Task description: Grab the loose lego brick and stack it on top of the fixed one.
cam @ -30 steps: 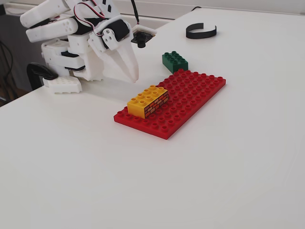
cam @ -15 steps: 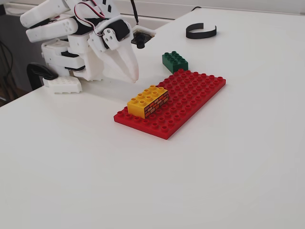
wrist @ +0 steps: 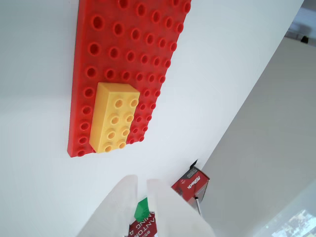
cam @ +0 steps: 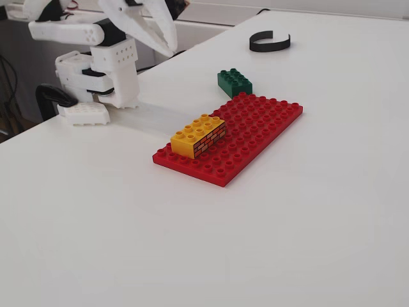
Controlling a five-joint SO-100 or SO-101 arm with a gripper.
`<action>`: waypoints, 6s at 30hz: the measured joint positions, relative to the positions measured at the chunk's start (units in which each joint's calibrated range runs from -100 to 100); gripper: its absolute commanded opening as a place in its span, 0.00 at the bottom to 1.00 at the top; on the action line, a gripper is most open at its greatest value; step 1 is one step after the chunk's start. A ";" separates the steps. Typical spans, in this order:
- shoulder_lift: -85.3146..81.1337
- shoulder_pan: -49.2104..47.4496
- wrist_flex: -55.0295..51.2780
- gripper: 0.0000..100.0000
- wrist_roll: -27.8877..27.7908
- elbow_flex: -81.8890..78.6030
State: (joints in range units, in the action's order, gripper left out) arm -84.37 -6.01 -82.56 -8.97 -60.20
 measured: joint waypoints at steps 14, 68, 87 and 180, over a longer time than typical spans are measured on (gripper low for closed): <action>59.11 -25.30 -9.15 0.02 -1.04 50.61; 88.83 -41.17 6.30 0.35 3.43 34.13; 96.73 -35.39 6.48 0.20 1.25 37.10; 68.79 10.83 13.30 0.04 1.92 20.35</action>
State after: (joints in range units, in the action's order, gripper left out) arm -15.58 4.82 -69.26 -7.04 -39.85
